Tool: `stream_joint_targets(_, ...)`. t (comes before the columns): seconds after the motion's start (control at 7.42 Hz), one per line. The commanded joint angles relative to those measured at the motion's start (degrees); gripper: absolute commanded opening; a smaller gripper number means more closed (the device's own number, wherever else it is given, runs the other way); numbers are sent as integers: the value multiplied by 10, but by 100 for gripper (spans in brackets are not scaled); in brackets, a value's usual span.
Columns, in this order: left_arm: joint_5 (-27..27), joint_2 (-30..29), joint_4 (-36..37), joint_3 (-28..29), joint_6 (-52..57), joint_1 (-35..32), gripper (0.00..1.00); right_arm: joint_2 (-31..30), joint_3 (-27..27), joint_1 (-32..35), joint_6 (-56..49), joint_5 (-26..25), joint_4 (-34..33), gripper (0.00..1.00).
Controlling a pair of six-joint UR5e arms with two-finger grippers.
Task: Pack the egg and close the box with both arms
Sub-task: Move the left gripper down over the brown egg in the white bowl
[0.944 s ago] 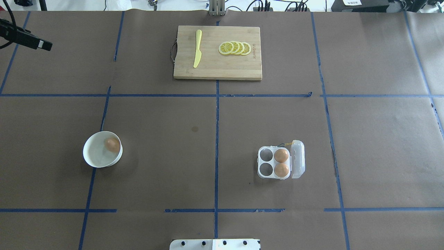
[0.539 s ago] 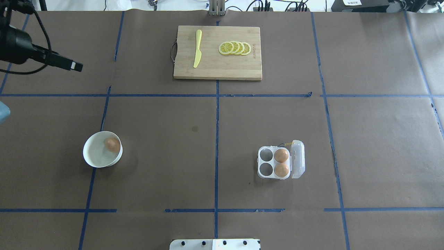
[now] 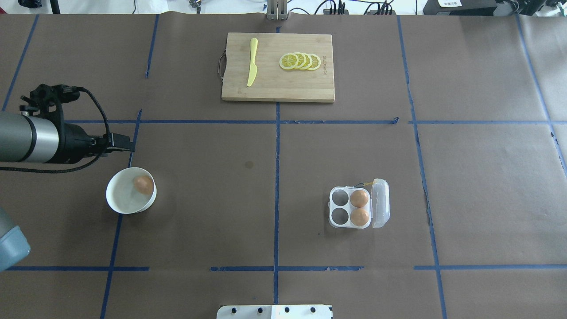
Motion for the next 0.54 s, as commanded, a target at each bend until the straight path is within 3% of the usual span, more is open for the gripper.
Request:
stream_joint_targets(0.0, 73, 6, 59, -10, -107, 79, 62, -2, -2, 0, 0, 1, 0, 100)
stream_joint_targets(0.4, 75, -27, 59, 36, -112, 82, 63, -2, -3, 0, 0, 1, 0, 100)
